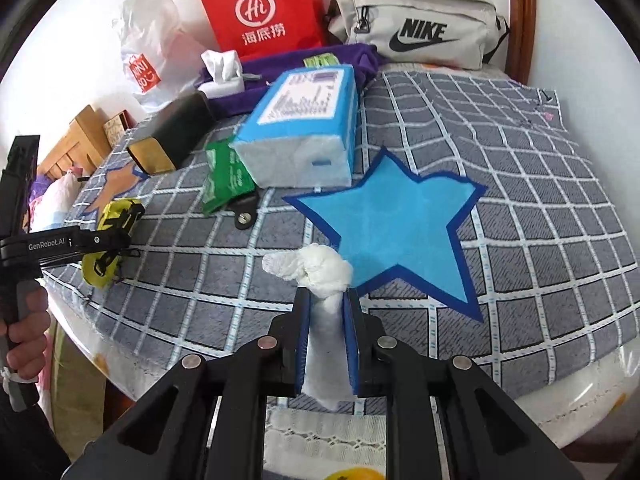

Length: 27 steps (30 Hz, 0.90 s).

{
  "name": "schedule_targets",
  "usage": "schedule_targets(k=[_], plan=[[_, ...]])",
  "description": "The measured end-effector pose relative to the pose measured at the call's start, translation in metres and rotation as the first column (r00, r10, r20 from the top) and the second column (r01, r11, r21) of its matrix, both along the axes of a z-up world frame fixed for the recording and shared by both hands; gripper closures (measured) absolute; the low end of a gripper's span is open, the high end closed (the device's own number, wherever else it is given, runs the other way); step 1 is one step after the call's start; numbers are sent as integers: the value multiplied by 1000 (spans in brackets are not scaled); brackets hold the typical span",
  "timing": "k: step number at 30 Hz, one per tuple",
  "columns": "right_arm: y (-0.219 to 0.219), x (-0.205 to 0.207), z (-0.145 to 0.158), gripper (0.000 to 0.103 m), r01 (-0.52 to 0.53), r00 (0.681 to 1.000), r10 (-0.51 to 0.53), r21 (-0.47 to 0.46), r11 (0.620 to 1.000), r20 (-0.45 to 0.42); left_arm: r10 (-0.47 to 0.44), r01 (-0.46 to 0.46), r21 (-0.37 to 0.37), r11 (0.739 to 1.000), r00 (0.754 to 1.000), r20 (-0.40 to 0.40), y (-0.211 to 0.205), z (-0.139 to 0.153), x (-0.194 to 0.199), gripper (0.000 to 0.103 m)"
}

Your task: Organize soft objects

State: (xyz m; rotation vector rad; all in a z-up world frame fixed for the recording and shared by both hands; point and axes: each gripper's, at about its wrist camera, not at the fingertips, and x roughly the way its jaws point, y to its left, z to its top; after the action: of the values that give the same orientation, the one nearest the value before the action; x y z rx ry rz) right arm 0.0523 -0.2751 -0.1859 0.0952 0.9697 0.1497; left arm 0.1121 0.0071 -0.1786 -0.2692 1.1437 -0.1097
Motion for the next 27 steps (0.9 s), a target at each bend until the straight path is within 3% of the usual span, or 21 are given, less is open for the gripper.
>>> schedule_targets(k=[13, 27], plan=[[3, -1, 55, 85, 3, 996, -1, -22, 1000, 86, 6, -4, -24, 1000, 993, 114, 17, 57, -1, 40], [5, 23, 88, 85, -16, 992, 18, -11, 1000, 127, 20, -4, -85, 996, 983, 183, 19, 90, 17, 40]])
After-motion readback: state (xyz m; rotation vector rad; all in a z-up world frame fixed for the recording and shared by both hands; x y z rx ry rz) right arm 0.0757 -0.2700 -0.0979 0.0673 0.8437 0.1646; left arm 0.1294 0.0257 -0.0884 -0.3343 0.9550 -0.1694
